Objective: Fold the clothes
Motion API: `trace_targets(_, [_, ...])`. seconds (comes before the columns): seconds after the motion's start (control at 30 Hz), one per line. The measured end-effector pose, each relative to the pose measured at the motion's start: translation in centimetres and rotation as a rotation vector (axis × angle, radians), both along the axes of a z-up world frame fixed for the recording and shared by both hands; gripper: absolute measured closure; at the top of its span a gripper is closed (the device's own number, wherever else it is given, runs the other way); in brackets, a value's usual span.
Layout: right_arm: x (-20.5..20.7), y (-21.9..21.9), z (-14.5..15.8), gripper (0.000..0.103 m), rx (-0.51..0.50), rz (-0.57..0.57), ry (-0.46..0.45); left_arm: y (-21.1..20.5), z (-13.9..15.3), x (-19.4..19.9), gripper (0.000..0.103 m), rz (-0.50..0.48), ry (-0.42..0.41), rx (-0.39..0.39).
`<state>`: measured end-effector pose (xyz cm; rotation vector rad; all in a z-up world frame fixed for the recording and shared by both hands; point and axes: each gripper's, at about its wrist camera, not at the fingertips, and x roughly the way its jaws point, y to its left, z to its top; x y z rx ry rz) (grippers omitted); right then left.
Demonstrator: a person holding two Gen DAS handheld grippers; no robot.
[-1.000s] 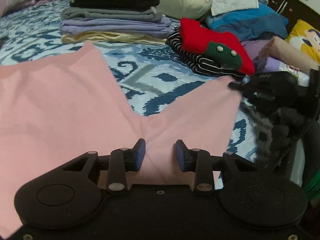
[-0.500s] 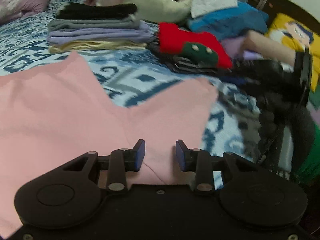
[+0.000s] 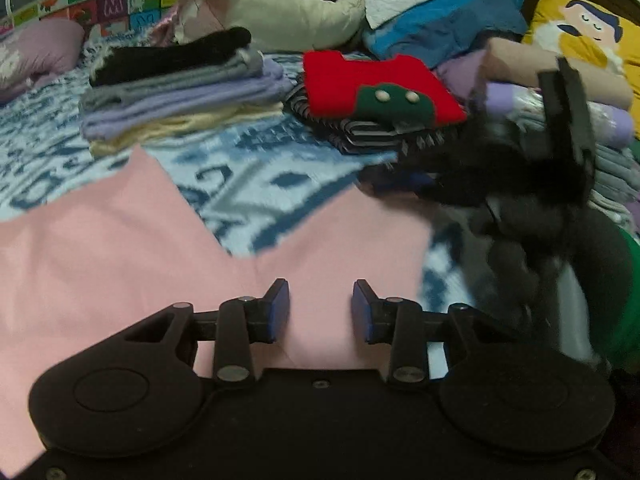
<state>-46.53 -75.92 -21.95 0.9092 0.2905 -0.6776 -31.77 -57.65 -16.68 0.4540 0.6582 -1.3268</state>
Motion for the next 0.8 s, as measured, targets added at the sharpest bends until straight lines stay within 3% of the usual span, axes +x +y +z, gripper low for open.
trace_targets(0.1, [-0.4, -0.5, -0.4, 0.089, 0.018, -0.037, 0.022, -1.7, -1.3, 0.9, 0.069, 0.018, 0.002, 0.038])
trace_targets(0.17, [-0.4, -0.5, -0.5, 0.099, 0.02, -0.047, 0.042, -2.2, -2.3, 1.4, 0.068, 0.03, 0.036, 0.059])
trace_targets(0.3, [-0.6, -0.5, -0.3, 0.1, 0.018, -0.052, 0.043, -1.6, -1.9, 1.7, 0.068, 0.022, 0.058, 0.045])
trace_targets(0.43, [-0.9, 0.2, 1.0, 0.069, -0.044, -0.035, -0.014, 1.1, -0.4, 3.7, 0.068, 0.087, 0.098, -0.005])
trace_targets(0.6, [1.3, 2.1, 2.0, 0.07, -0.078, 0.103, -0.068, 6.1, 0.6, 8.3, 0.068, 0.231, 0.075, -0.02])
trace_targets(0.8, [6.8, 6.1, 4.2, 0.07, -0.211, 0.305, -0.021, 12.2, 2.1, 15.4, 0.068, 0.409, 0.056, -0.043])
